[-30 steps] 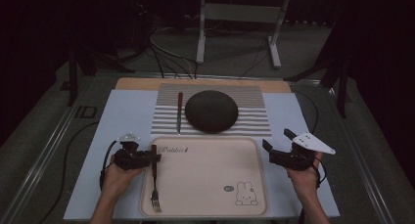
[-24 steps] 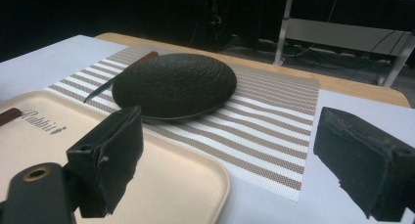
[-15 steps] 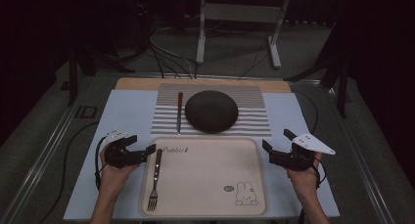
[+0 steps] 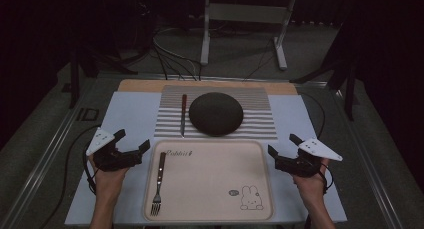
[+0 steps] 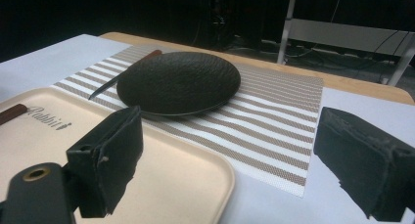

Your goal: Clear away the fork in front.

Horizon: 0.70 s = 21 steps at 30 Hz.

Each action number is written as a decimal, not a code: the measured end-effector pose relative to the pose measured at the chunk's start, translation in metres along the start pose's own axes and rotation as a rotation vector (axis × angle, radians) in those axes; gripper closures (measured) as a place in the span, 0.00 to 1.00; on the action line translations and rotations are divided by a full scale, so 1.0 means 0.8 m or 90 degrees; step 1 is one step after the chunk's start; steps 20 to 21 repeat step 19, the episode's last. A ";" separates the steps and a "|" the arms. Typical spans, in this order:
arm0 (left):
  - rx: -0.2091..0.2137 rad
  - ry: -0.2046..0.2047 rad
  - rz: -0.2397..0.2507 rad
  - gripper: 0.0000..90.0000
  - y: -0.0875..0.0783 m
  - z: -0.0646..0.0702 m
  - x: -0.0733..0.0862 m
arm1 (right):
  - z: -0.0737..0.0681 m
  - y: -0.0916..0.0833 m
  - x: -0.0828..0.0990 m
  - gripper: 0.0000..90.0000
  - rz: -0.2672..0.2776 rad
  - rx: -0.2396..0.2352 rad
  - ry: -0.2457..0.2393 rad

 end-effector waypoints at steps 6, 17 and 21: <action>-0.021 0.009 0.057 0.00 -0.017 -0.009 -0.016 | -0.002 -0.004 0.003 0.12 0.009 -0.003 0.002; -0.047 0.019 0.085 0.00 -0.032 -0.021 -0.023 | -0.006 -0.021 0.015 0.12 0.030 -0.003 0.004; -0.053 0.026 0.085 0.00 -0.033 -0.022 -0.023 | -0.006 -0.023 0.017 0.12 0.031 -0.001 0.003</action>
Point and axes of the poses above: each handheld gripper's, and its own axes: y roughly forward along the jaws, x roughly out of its underside, z roughly to its right, the point moved 10 cm from there along y, roughly forward along the jaws, and after that the axes turned 4 degrees about -x, right-handed, at the moved point
